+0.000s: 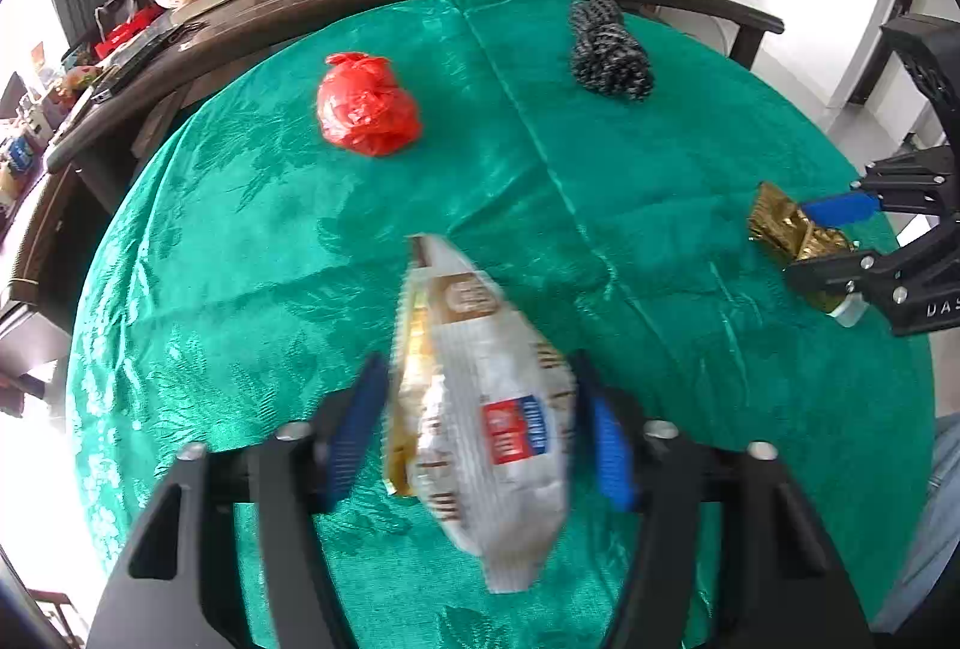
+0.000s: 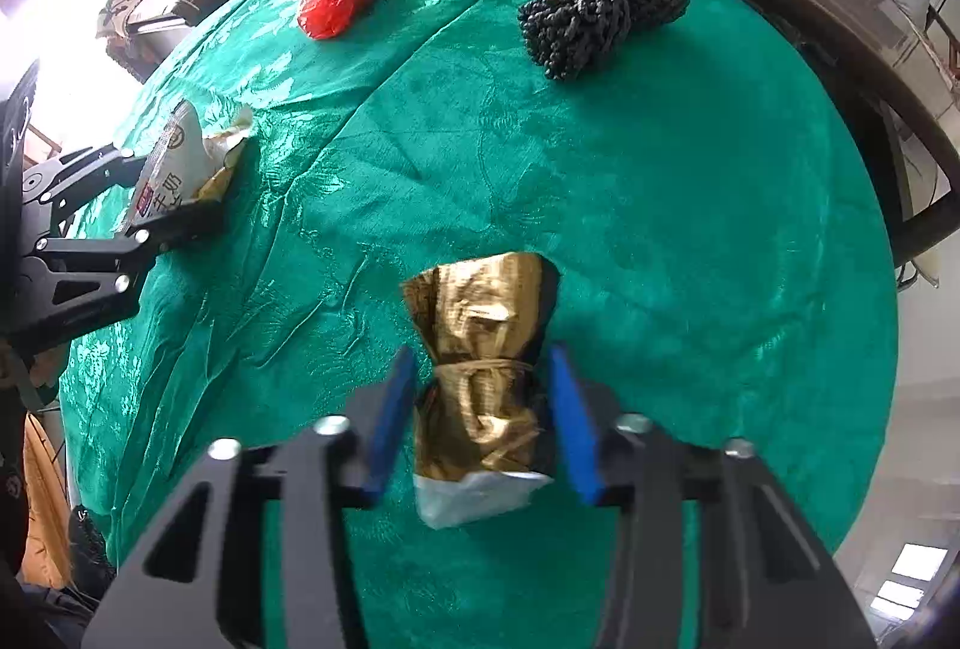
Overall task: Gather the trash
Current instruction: 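Carry packet and gold item over the blue wastebasket and open both grippers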
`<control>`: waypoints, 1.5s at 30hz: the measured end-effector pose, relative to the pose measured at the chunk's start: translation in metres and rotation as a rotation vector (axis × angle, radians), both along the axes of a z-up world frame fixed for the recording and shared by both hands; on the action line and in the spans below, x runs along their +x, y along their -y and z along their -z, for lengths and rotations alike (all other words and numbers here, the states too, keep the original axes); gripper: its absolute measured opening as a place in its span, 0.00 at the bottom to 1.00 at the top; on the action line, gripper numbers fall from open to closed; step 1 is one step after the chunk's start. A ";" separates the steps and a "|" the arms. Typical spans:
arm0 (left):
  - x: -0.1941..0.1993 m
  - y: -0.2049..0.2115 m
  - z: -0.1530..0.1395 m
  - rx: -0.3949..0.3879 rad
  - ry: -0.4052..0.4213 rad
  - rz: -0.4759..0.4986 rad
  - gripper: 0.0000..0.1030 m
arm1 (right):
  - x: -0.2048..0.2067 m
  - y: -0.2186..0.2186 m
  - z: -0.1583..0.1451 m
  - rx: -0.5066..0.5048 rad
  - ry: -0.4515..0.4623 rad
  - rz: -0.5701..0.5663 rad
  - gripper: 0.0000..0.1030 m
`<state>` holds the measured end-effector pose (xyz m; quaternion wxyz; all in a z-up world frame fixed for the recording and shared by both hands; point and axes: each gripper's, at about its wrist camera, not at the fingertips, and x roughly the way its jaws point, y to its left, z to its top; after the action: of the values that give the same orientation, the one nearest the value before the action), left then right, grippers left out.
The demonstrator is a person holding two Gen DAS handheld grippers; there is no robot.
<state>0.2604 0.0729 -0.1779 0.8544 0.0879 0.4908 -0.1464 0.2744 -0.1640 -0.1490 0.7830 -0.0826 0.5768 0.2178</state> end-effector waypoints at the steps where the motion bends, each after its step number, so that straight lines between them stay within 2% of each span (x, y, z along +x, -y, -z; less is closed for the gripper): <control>1: -0.001 -0.002 -0.002 -0.010 0.007 -0.004 0.42 | -0.003 0.003 -0.004 0.010 0.013 0.006 0.31; 3: -0.005 -0.005 -0.010 -0.036 0.025 -0.009 0.31 | -0.013 0.007 -0.012 0.028 0.041 0.014 0.31; 5: -0.009 -0.006 -0.015 -0.083 0.015 -0.009 0.28 | -0.020 0.013 -0.018 0.036 0.058 0.026 0.30; 7: -0.016 -0.001 -0.019 -0.095 0.021 0.000 0.25 | -0.024 0.021 -0.022 0.057 0.067 0.048 0.30; 14: -0.049 0.038 -0.040 -0.181 0.043 0.064 0.22 | -0.048 0.063 -0.033 0.181 0.062 0.121 0.30; 20: -0.076 0.096 -0.059 -0.227 0.059 0.152 0.22 | -0.075 0.118 -0.042 0.259 0.080 0.216 0.30; 24: -0.092 0.145 -0.066 -0.245 0.058 0.226 0.22 | -0.093 0.170 -0.044 0.268 0.109 0.310 0.30; 34: -0.125 0.282 -0.065 -0.287 -0.002 0.420 0.22 | -0.145 0.315 -0.014 0.215 0.105 0.588 0.30; 40: -0.141 0.363 -0.055 -0.293 -0.036 0.514 0.22 | -0.161 0.370 0.017 0.161 0.080 0.703 0.30; 45: -0.142 0.416 -0.031 -0.277 -0.071 0.560 0.22 | -0.168 0.403 0.041 0.153 0.063 0.780 0.30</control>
<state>0.1185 -0.3433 -0.1471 0.7669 0.0975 0.4525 -0.4446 0.1062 -0.5668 -0.1904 0.8282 0.1942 0.5227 -0.0561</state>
